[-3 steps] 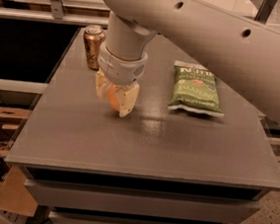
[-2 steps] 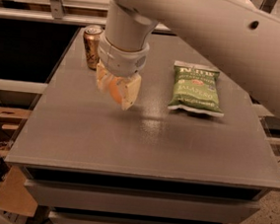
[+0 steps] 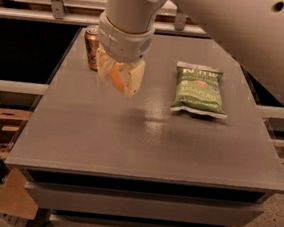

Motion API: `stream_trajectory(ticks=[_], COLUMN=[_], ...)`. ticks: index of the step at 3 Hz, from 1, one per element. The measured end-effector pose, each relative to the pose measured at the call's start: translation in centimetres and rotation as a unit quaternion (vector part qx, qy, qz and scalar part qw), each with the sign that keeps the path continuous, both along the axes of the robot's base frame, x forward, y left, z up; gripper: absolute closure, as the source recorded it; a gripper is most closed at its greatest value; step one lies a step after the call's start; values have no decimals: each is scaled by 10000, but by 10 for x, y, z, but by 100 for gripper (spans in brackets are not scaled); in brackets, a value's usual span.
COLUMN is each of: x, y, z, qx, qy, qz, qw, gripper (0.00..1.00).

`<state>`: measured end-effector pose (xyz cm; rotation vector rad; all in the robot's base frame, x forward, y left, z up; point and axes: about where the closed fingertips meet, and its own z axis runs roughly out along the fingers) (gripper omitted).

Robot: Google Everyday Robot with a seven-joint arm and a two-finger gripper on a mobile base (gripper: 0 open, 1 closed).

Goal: Pick orange

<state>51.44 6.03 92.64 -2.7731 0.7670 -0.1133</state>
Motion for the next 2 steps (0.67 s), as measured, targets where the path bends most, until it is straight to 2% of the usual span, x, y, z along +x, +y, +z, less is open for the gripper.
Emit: stream_trajectory(ticks=[2], x=[-3], y=[0], z=[11], qx=[124], qy=[73], qz=[122], qw=[9998], gripper=[100])
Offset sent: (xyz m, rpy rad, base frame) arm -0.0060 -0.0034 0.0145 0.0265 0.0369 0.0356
